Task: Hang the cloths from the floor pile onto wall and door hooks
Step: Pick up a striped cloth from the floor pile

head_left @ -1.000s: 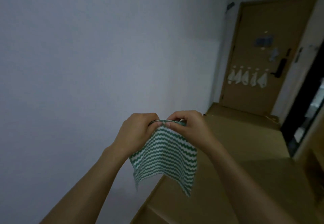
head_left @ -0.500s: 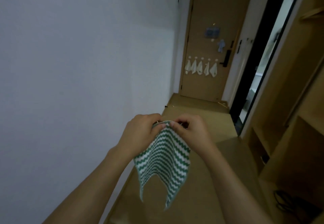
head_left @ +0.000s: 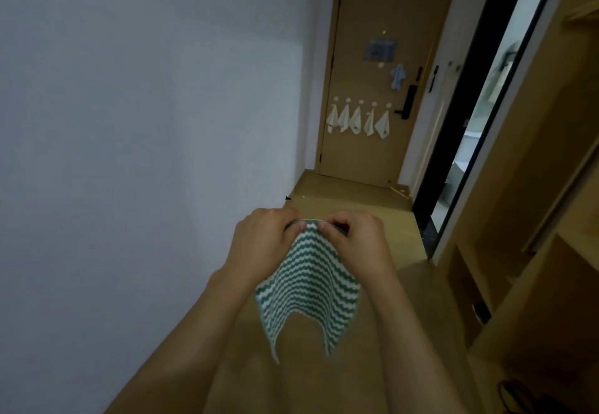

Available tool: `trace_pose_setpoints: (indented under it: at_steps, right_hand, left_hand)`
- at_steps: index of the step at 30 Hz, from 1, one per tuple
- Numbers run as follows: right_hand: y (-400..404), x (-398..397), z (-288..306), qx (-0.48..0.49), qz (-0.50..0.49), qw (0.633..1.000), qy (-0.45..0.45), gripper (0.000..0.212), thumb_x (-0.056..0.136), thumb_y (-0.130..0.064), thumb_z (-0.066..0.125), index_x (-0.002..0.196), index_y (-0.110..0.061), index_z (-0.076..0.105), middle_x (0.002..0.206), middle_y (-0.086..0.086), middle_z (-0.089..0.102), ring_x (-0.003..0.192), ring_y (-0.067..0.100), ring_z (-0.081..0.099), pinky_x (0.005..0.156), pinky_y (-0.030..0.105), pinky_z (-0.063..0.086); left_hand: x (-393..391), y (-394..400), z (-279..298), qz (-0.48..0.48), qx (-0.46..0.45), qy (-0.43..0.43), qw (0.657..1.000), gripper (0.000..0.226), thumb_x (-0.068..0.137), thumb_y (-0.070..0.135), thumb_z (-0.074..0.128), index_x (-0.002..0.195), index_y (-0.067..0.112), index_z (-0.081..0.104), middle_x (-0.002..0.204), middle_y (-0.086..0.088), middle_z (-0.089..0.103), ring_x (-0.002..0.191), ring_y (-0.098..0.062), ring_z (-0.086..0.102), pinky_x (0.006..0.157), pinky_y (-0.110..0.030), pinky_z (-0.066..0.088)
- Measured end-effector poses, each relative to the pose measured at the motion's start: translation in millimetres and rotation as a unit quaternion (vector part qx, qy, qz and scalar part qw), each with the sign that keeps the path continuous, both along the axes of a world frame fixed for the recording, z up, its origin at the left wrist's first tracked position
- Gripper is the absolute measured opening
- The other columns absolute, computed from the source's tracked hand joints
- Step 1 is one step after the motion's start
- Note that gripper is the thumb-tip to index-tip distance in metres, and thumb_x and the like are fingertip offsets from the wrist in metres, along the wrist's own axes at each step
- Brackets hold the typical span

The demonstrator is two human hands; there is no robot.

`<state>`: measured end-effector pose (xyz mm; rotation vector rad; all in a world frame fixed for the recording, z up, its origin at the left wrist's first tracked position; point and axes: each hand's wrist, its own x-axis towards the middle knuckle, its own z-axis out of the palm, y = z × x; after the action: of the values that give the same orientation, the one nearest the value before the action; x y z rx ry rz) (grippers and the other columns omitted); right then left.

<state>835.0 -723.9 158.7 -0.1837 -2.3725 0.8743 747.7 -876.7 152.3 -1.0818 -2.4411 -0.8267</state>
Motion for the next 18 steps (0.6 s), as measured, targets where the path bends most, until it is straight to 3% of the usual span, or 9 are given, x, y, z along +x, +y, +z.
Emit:
trace_pose_setpoints:
  at_steps: [5,11,14,18]
  right_hand:
    - [48.2,-37.3,-9.0,-0.027,-0.037,0.999,-0.008,0.013,0.089,-0.025,0.064,0.083,-0.021,0.076,0.073,-0.014,0.068,0.068,-0.001,0.060,0.061,0.016,0.044]
    - [101.5,-100.1,-24.6,-0.061,-0.083,0.995,-0.003,0.013,0.089,-0.022,0.065,0.082,-0.022,0.076,0.075,-0.015,0.070,0.071,-0.001,0.062,0.066,0.017,0.049]
    - [126.1,-143.4,-28.9,-0.062,-0.111,0.992,0.007,0.013,0.089,-0.022,0.066,0.082,-0.023,0.077,0.077,-0.016,0.070,0.073,-0.003,0.062,0.067,0.015,0.047]
    - [155.9,-208.7,-23.4,-0.057,-0.140,0.988,-0.008,0.016,0.089,-0.020,0.064,0.078,-0.017,0.076,0.075,-0.008,0.071,0.072,0.007,0.063,0.071,0.031,0.052]
  left_hand:
    - [-43.5,57.9,-4.4,-0.033,0.031,0.005,0.999,0.019,0.096,0.037,0.053,0.095,0.027,0.070,0.082,0.010,0.069,0.072,-0.010,0.060,0.062,-0.033,0.050]
    - [-120.7,120.3,-24.4,-0.079,0.042,-0.001,0.996,0.019,0.095,0.037,0.054,0.088,0.029,0.069,0.075,0.013,0.067,0.066,-0.005,0.057,0.056,-0.028,0.046]
    - [-169.9,151.3,-28.5,-0.119,0.055,0.012,0.991,0.023,0.093,0.040,0.049,0.081,0.031,0.068,0.070,0.016,0.064,0.065,-0.003,0.055,0.051,-0.016,0.038]
    - [-242.7,187.2,-25.7,-0.141,0.049,0.024,0.988,0.032,0.092,0.050,0.040,0.080,0.034,0.065,0.069,0.018,0.063,0.068,-0.003,0.056,0.051,-0.018,0.041]
